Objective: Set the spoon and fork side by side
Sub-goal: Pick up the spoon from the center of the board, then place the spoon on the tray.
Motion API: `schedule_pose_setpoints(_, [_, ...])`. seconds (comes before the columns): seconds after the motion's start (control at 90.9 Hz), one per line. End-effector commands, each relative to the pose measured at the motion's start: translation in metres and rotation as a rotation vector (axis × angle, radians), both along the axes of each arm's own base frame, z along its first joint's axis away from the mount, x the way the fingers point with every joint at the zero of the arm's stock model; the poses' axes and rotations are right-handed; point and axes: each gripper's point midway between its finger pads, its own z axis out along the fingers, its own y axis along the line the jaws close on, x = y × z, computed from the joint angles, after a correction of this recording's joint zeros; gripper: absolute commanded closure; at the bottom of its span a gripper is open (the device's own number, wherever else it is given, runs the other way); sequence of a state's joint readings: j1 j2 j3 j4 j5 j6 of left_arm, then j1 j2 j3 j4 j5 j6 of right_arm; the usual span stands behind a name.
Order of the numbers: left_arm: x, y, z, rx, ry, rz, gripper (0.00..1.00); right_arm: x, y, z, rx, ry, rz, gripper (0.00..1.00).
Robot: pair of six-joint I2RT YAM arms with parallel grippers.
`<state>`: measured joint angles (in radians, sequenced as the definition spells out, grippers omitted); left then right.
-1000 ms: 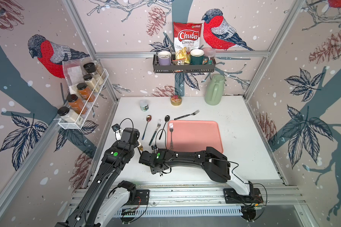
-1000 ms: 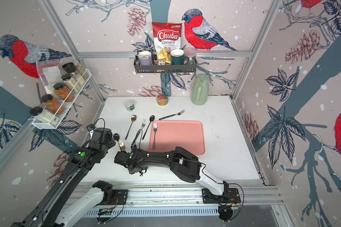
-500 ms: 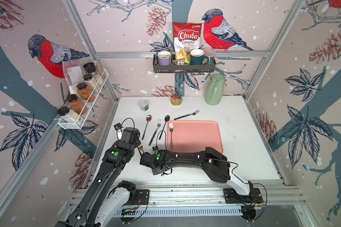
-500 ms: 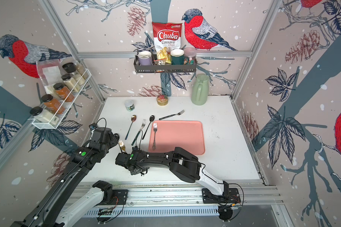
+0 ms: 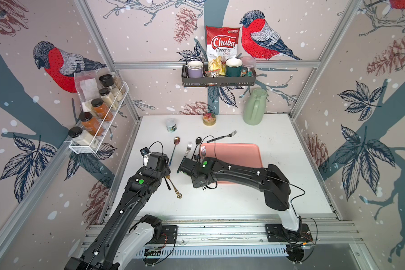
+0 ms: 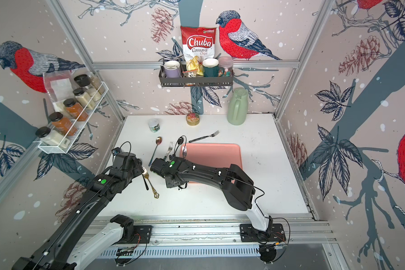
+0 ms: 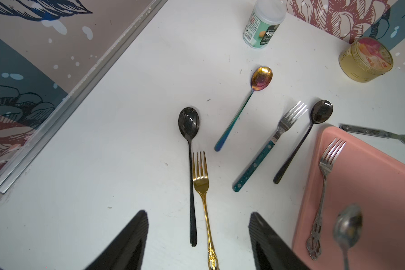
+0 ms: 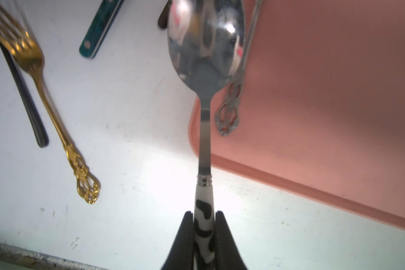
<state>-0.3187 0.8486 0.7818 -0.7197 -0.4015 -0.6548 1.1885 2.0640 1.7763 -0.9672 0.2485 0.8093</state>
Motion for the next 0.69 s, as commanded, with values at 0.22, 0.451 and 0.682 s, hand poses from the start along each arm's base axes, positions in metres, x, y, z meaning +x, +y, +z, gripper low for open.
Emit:
schedule_pose_setpoints(0.22, [0.011,-0.015,-0.001,-0.003,-0.017,-0.035,0.31,0.091,-0.072,0.002,-0.045,-0.059,-0.232,0.87])
schedule_pose_setpoints(0.451, [0.012,-0.015,-0.004,0.006,-0.011,-0.039,0.31,0.112,-0.058,-0.022,-0.015,-0.046,-0.298,0.88])
schedule_pose_setpoints(0.682, [0.013,-0.017,-0.006,0.005,-0.008,-0.046,0.30,0.109,-0.036,-0.046,-0.009,-0.005,-0.306,0.88])
